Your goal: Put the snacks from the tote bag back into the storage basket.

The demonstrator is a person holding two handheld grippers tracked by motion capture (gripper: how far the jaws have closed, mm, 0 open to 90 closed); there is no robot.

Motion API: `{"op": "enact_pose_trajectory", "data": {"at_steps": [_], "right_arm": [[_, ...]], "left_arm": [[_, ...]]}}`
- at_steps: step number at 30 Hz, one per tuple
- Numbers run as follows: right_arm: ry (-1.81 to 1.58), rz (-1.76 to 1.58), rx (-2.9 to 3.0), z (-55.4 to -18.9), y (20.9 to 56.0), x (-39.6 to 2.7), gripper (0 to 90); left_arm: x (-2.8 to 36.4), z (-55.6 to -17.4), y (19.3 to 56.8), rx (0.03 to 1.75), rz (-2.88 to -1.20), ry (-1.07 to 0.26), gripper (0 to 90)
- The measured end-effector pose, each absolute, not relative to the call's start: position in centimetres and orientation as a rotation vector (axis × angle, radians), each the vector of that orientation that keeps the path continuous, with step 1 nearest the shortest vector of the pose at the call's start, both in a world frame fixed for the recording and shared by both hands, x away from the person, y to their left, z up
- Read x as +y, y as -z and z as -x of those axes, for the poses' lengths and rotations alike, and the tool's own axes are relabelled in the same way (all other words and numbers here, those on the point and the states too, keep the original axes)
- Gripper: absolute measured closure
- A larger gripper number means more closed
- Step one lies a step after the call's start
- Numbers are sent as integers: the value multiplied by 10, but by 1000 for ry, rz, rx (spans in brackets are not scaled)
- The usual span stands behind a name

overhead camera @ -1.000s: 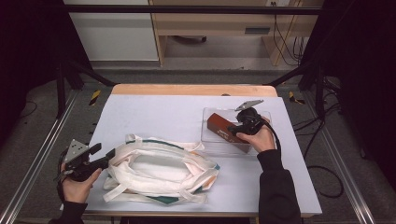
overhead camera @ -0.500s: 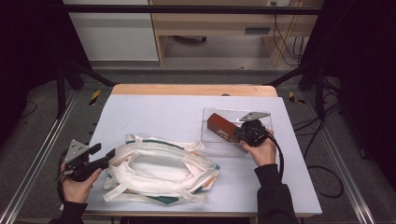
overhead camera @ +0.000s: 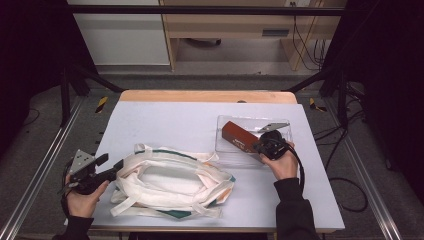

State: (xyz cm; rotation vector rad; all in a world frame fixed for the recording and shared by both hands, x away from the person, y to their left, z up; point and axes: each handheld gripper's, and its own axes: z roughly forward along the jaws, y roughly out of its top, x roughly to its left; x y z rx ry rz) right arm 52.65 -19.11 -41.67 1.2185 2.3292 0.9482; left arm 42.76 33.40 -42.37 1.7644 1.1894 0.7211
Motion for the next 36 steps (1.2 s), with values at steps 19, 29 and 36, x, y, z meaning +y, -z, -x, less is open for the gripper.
{"op": "enact_pose_trajectory", "data": {"at_steps": [19, 29, 36], "right_arm": [[-850, -1273, 2299, -528, 422, -200, 900], [-787, -1311, 2238, -528, 422, -209, 898], [-790, -1328, 2193, -531, 424, -213, 894]], "left_arm": [[331, -428, 425, 1182, -1773, -712, 374], [332, -428, 425, 1186, -1769, -713, 374], [332, -428, 425, 1186, -1770, -713, 374]]}}
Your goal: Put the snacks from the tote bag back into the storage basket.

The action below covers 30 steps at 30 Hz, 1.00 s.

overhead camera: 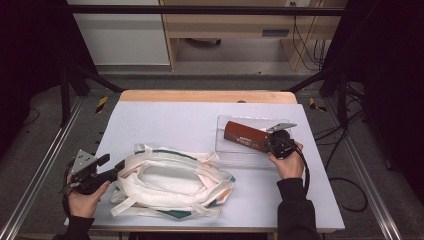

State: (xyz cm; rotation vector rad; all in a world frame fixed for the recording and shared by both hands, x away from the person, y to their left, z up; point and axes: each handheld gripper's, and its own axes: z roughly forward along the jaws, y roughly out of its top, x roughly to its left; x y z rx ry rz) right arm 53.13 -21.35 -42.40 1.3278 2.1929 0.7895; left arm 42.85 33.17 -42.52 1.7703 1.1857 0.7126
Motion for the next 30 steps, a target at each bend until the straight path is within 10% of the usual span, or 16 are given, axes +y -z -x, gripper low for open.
{"op": "enact_pose_trajectory", "data": {"at_steps": [30], "right_arm": [[-769, -1383, 2064, -548, 429, -218, 900]], "left_arm": [[333, -430, 427, 1192, -1773, -711, 374]]}}
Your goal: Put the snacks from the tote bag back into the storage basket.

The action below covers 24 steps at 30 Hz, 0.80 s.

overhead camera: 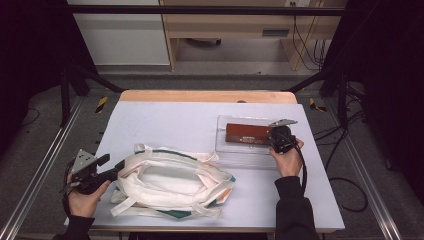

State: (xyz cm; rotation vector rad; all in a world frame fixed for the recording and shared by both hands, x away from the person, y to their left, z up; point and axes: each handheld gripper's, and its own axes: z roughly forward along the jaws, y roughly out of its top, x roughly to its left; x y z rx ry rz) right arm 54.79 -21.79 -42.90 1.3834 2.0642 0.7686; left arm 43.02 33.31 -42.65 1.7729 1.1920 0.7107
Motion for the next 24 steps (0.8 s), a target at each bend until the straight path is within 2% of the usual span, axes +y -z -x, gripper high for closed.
{"op": "enact_pose_trajectory", "data": {"at_steps": [10, 16, 19, 24], "right_arm": [[-769, -1375, 2061, -547, 429, -218, 874], [-793, -1350, 2044, -539, 422, -219, 803], [-850, -1335, 2027, -528, 413, -219, 729], [-931, -1283, 1982, -503, 401, -217, 536]], "left_arm": [[333, -430, 426, 1190, -1772, -712, 372], [335, -428, 424, 1189, -1762, -713, 371], [336, -427, 422, 1187, -1756, -716, 367], [336, -427, 422, 1185, -1758, -714, 354]]}}
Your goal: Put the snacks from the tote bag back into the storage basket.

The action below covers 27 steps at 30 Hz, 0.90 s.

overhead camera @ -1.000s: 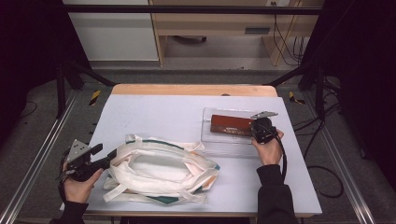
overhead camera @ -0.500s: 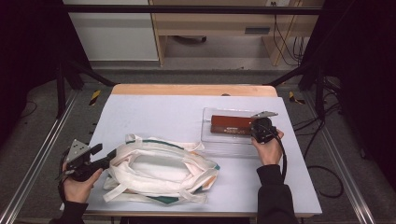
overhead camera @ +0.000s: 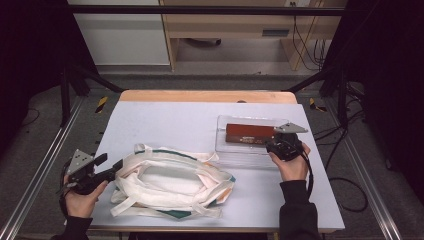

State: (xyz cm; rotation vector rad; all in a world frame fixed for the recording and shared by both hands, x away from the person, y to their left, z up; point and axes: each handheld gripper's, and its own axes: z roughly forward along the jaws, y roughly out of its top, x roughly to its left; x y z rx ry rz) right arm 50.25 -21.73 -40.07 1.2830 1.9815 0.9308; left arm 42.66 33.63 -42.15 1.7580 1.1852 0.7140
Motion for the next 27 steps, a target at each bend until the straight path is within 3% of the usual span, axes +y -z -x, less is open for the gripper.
{"op": "enact_pose_trajectory", "data": {"at_steps": [5, 11, 27], "right_arm": [[-1028, -1264, 1904, -479, 395, -223, 311], [-1136, -1263, 1836, -460, 396, -230, 177], [-1228, -1255, 1783, -414, 419, -237, 154]], "left_arm": [[336, -426, 421, 1175, -1757, -714, 324], [338, -426, 420, 1162, -1753, -704, 268], [340, -425, 420, 1157, -1748, -697, 237]]}}
